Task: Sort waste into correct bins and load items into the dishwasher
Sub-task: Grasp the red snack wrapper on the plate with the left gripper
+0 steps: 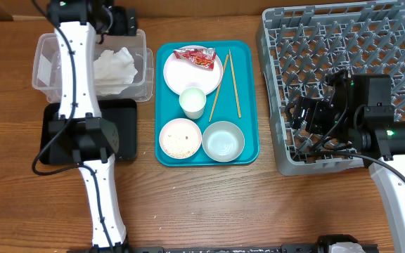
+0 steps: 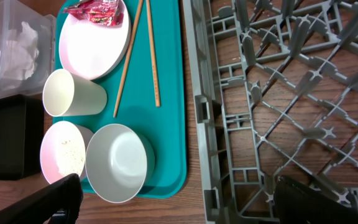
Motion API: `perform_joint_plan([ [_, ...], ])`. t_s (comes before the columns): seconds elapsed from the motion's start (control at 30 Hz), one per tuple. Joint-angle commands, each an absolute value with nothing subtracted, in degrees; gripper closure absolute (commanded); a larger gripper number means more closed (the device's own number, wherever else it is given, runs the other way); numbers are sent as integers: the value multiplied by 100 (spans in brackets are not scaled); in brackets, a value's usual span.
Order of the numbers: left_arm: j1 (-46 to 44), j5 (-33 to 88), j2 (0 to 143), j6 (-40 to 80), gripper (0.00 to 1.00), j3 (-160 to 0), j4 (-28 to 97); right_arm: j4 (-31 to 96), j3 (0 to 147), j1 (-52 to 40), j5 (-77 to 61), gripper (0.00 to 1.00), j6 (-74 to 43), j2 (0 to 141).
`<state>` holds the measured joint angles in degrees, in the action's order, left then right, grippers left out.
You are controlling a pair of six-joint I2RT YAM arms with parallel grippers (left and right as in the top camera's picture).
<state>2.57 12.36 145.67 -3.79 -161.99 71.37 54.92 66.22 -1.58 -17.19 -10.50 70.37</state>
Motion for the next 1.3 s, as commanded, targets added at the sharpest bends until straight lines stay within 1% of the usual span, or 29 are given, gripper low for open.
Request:
perform_joint_plan([
  [0.0,-196,1660,14599,-915,7,-16309,6991,5459,6772,-191,-1750,0,-1063,7043],
  [0.23,-1138,663,14735,-1470,4,-15863,6276,5461,6772,-191,-1750,0,-1063,7043],
  [0.27,-1284,604,14787,-1653,0,-15718,6101,5463,6772,-191,-1750,0,-1063,7043],
  [0.5,-1533,607,15456,-2187,0,-15498,5559,5559,6772,-191,-1745,0,-1041,7043],
  [0.67,-1533,740,15697,-2187,4,-15498,5513,5610,6772,-191,-1721,0,-1041,7043],
  [0.8,-1538,849,15784,-2187,10,-15498,5572,5605,6772,-191,-1658,0,-1041,7043],
  [0.9,-1542,1085,15869,-2189,15,-15498,5760,5605,6772,-191,-1658,0,-1041,7043],
  [1.17,-1542,1048,15911,-2346,21,-15495,6235,5603,6772,-191,-1658,0,-1041,7043],
  [1.27,-1540,1050,15911,-2423,26,-15495,6410,5594,6772,-191,-1658,0,-1039,7043],
])
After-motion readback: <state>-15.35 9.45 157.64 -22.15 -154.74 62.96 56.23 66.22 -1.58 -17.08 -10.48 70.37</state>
